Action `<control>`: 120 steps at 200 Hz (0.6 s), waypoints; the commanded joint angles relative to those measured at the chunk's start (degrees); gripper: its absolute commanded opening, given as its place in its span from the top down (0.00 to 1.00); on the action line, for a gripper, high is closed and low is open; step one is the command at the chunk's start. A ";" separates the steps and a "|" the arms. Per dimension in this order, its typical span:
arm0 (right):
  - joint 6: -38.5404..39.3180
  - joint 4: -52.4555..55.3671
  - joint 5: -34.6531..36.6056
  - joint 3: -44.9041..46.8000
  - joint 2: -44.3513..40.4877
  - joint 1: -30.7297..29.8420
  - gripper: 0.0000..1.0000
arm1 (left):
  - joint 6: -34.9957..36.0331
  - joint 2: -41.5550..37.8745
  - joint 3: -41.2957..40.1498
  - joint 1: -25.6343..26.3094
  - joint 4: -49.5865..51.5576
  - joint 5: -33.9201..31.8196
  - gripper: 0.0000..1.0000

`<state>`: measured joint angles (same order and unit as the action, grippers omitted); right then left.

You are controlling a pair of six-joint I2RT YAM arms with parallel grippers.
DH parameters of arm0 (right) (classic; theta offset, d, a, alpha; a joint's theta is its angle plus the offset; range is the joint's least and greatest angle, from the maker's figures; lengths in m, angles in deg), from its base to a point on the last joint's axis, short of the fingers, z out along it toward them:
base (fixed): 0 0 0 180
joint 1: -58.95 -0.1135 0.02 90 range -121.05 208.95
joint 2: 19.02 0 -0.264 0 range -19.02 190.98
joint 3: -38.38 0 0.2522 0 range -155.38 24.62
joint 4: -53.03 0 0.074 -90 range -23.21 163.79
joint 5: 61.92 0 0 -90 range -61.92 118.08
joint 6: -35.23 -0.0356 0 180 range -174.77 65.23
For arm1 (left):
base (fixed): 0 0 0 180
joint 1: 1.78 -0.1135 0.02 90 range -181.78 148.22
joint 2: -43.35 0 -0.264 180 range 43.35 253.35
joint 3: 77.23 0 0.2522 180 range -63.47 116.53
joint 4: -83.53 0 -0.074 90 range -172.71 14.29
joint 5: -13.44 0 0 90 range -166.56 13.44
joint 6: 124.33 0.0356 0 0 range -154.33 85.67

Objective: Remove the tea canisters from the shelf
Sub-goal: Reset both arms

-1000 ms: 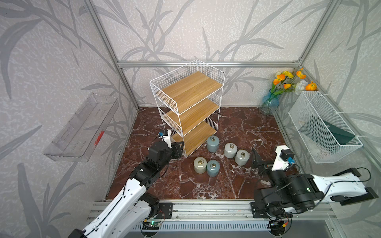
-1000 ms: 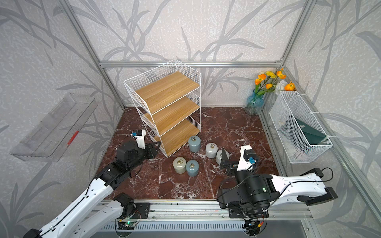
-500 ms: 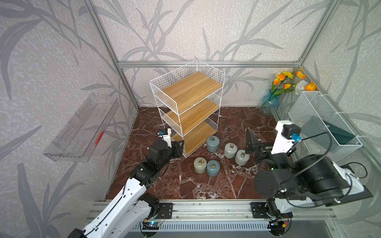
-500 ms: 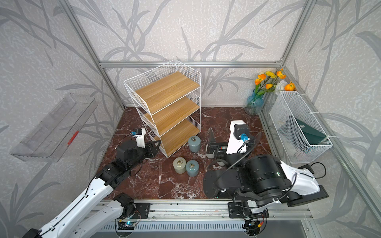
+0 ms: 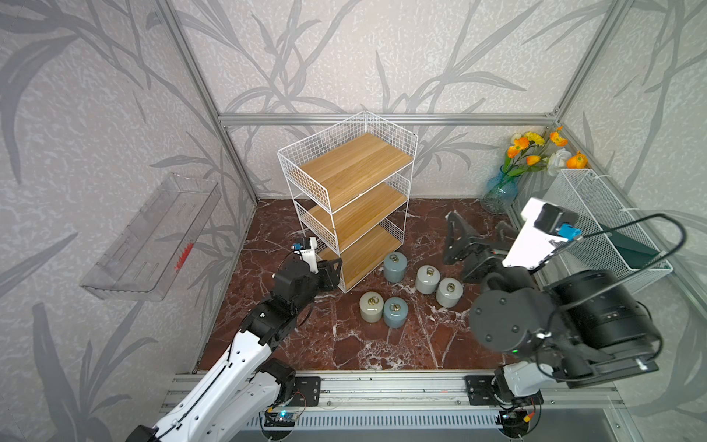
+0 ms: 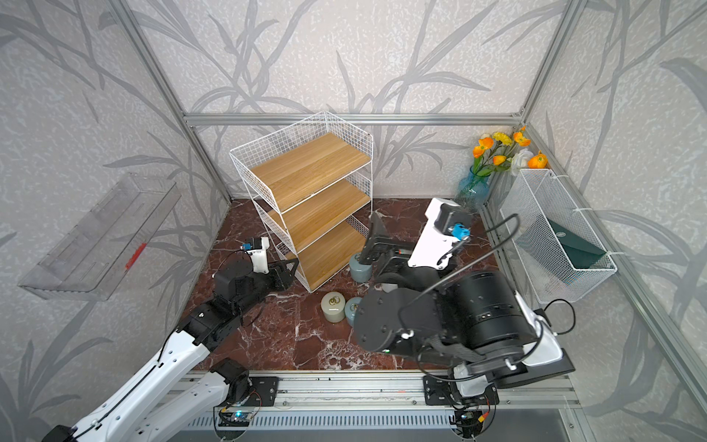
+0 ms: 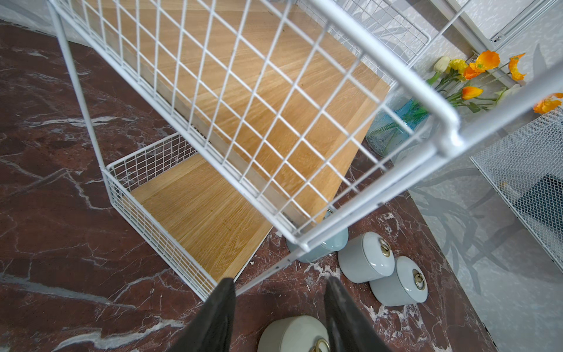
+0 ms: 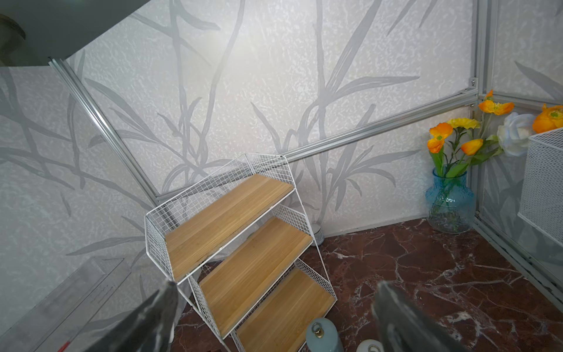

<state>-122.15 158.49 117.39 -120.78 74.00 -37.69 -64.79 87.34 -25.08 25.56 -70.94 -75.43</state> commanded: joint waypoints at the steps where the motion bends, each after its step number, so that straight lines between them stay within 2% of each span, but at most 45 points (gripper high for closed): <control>1: -0.26 10.58 6.98 -6.91 3.40 -0.09 0.01 | 0.06 0.40 1.86 0.09 -0.68 0.01 0.51; 15: -10.65 10.39 7.00 -5.48 3.74 -0.45 0.01 | 0.13 0.57 2.28 0.07 -0.16 0.39 0.51; 36: -15.66 10.35 7.03 -6.35 4.46 0.12 0.01 | 0.01 -0.18 3.20 0.08 2.05 0.36 0.51; 48: -21.14 10.50 7.03 -4.41 3.59 0.77 0.01 | -0.20 -1.41 3.14 0.14 2.98 0.07 0.51; 98: -55.69 10.17 7.10 20.91 -9.16 3.52 0.01 | -1.65 -6.31 0.20 0.04 2.97 -2.52 0.50; 120: -65.07 10.00 7.21 27.23 -11.00 4.40 0.01 | -1.64 -5.77 0.55 0.07 2.87 -2.33 0.50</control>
<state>-166.19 158.49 117.09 -98.29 64.86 -34.35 -65.99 81.41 -24.20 25.54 -68.62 -76.79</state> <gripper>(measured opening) 0.991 0.500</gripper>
